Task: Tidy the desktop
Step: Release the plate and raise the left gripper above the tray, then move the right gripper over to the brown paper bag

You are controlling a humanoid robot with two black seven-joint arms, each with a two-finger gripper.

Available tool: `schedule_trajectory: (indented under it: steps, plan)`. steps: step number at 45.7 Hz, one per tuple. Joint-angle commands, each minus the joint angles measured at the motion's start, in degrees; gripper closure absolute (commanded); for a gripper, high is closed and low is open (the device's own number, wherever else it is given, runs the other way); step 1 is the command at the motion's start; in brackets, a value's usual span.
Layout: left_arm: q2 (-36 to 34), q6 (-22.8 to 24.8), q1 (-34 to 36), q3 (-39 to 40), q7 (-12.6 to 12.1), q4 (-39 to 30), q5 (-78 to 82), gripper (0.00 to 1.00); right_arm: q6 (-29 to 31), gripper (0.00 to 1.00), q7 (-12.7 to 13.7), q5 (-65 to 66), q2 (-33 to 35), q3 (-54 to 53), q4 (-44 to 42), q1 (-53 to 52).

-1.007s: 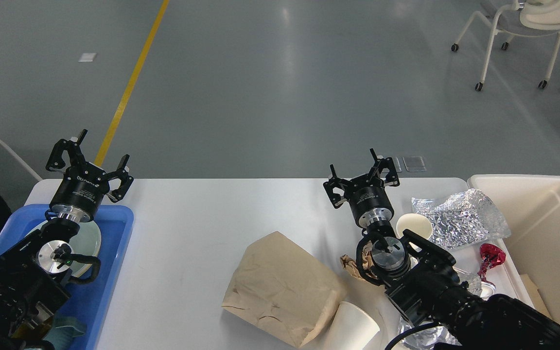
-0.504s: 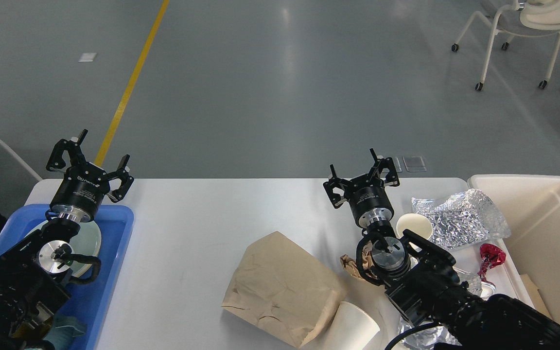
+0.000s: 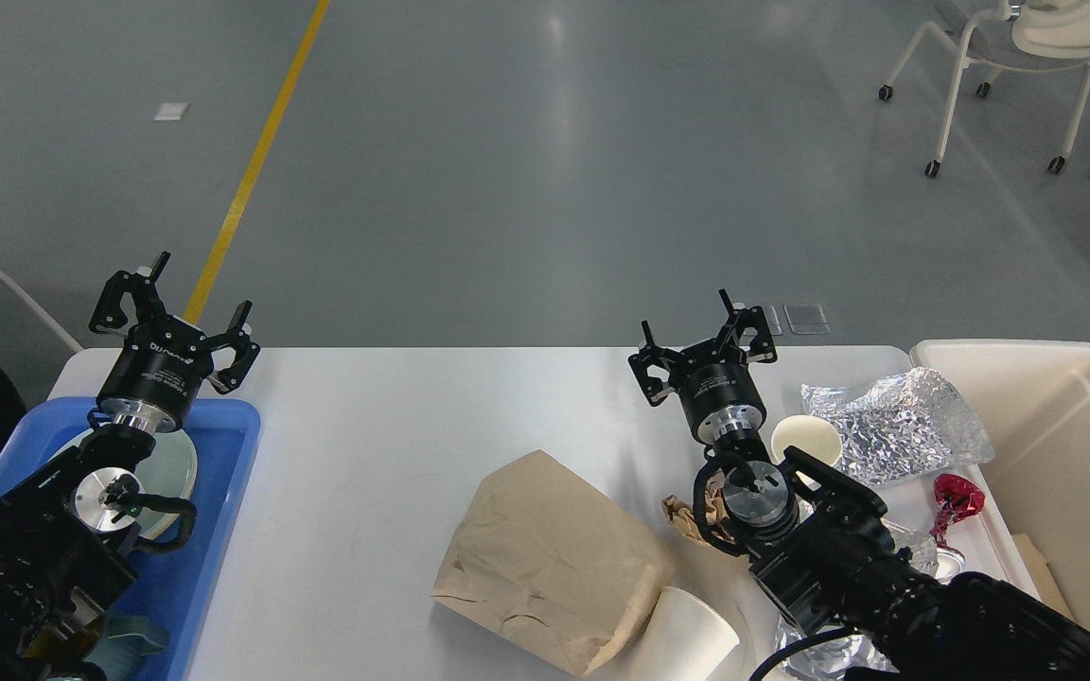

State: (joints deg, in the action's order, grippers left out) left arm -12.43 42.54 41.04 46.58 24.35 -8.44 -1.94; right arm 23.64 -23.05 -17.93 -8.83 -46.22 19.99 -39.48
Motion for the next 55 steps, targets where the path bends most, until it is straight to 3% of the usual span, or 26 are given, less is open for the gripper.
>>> schedule_trajectory:
  steps: [1, 19, 25, 38, 55]
  plan:
    - [0.04, 0.00, 0.00, 0.00, -0.01, 0.00, 0.00, 0.00, -0.96, 0.00, 0.02, 0.70, -0.48, 2.79, -0.31, -0.77]
    - [0.04, 0.00, 0.00, 0.00, -0.01, 0.00, 0.00, 0.00, 2.28, 0.00, -0.33, 0.44, 2.86, 4.91, 1.45, -17.29]
    - [0.04, 0.00, 0.00, 0.00, -0.01, 0.00, 0.00, 0.00, 7.20, 0.00, -0.24, -0.17, 4.17, 2.81, 2.42, -18.08]
    - [0.04, 0.00, 0.00, 0.00, -0.01, 0.00, 0.00, 0.00, 6.07, 0.00, -0.33, -0.27, 5.40, -4.49, 7.78, -16.68]
    - [0.04, 0.00, 0.00, 0.09, -0.01, 0.00, 0.00, 0.00, 4.92, 0.00, -0.33, -0.70, 10.49, -6.94, 4.44, -16.42]
